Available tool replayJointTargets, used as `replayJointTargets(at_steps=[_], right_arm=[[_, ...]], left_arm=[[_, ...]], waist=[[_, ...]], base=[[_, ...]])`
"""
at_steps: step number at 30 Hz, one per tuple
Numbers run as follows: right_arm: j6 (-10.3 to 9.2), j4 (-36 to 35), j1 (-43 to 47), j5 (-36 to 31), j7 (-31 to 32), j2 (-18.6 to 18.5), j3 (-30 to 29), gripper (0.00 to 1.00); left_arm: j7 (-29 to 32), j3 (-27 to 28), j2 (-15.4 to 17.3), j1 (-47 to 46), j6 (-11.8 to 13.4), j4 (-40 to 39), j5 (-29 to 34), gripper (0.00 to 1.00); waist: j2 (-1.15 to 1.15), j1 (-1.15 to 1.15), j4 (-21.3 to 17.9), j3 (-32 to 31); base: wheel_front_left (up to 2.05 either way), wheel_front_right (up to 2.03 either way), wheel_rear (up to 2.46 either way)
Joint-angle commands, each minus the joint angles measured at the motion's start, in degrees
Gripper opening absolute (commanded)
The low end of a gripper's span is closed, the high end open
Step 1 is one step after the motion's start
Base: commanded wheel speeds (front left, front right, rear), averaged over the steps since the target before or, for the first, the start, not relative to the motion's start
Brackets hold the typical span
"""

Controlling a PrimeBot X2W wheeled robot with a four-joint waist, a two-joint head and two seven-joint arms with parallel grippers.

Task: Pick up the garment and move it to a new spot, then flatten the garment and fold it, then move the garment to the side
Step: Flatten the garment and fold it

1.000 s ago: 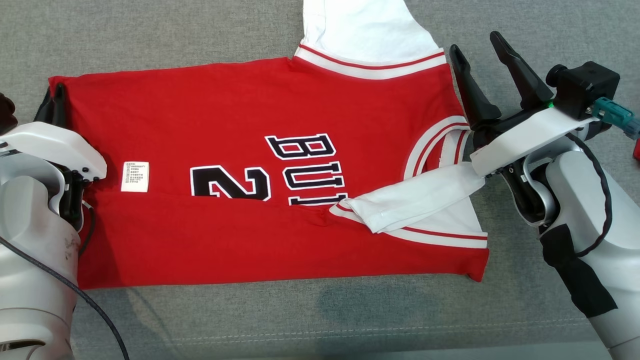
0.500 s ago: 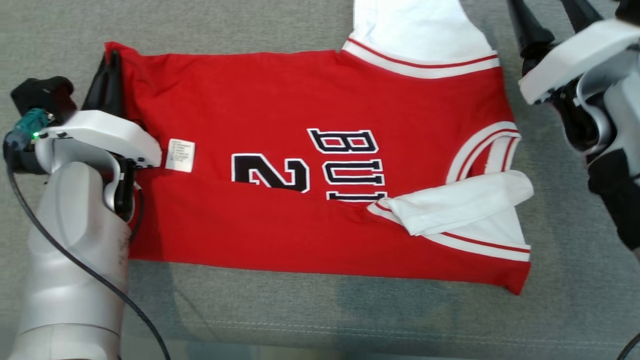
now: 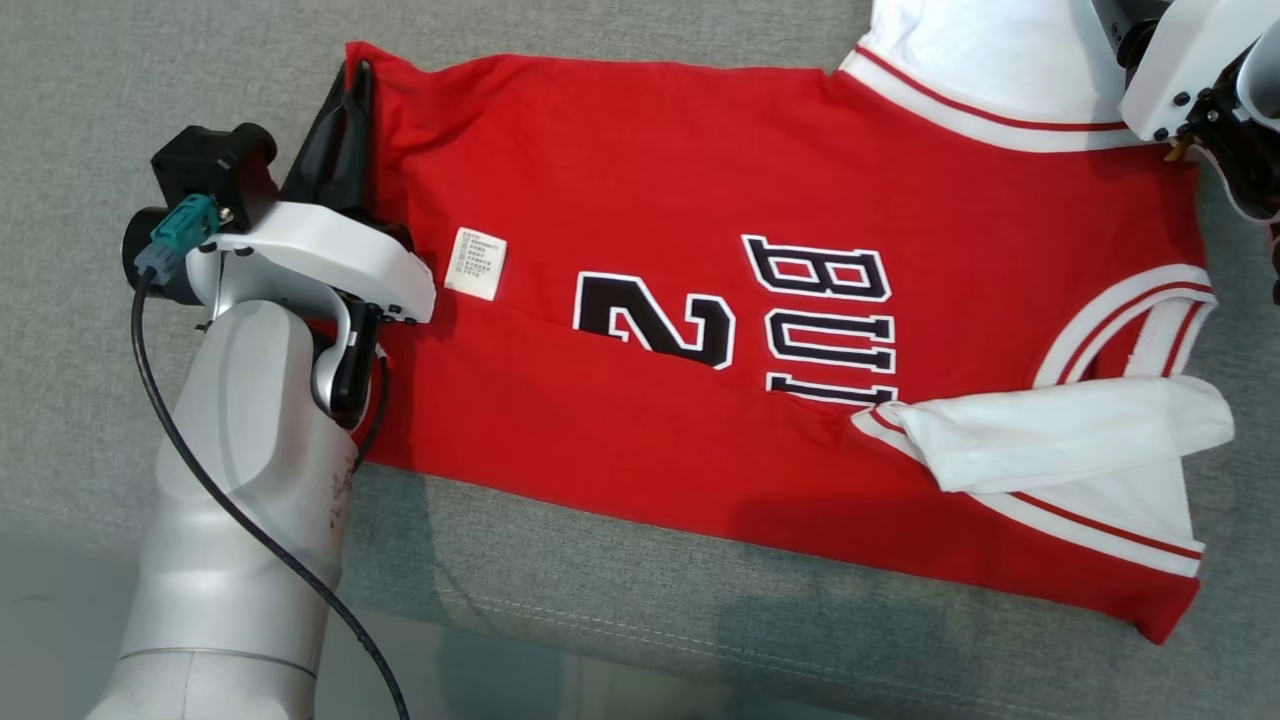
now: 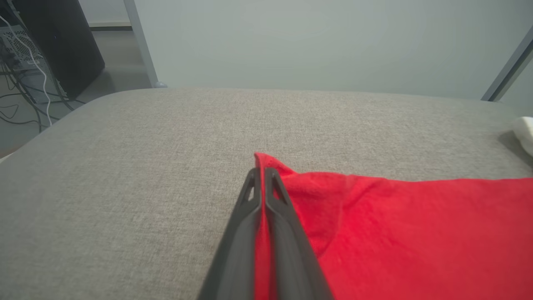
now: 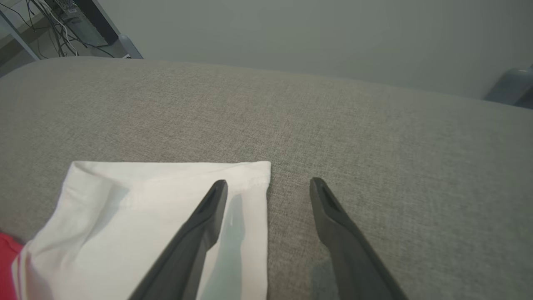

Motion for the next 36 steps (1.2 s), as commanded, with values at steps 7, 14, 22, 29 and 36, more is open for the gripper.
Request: replayJointTargets(at_steps=[7, 14, 22, 29, 36], right_arm=[[-0.15, 0.91, -0.69, -0.32, 1.39, -0.65, 4.68, 0.74], [-0.15, 0.95, -1.58, 0.23, -4.47, -1.74, 6.79, 0.00], [-0.15, -1.90, -0.35, 4.33, -11.75, -2.22, 8.27, 0.00], [-0.15, -10.93, 4.24, 10.28, -17.28, -4.15, 12.54, 0.00], [-0.15, -19.98, 9.61, 15.61, -20.20, -9.16, 14.59, 0.00]], left_arm=[[-0.26, -0.92, 1.82, 0.61, -0.40, -1.94, -2.32, 0.00], [-0.26, -1.29, 1.76, 1.01, -0.41, -2.44, -4.09, 0.00], [-0.26, 0.24, 1.96, 2.21, -0.41, -1.82, -3.88, 0.00], [-0.26, 3.37, 3.86, 4.88, -0.41, -1.10, -3.38, 0.00], [-0.26, 5.90, 5.94, 7.05, -0.41, 0.89, -3.59, 0.00]], waist=[[0.00, 0.00, 1.45, 0.85], [0.00, 0.00, 1.20, 0.50], [0.00, 0.00, -0.29, -0.90], [0.00, 0.00, -3.26, -4.32], [0.00, 0.00, -6.20, -7.56]], base=[[0.00, 0.00, 0.00], [0.00, 0.00, 0.00], [0.00, 0.00, 0.00], [0.00, 0.00, 0.00], [0.00, 0.00, 0.00]])
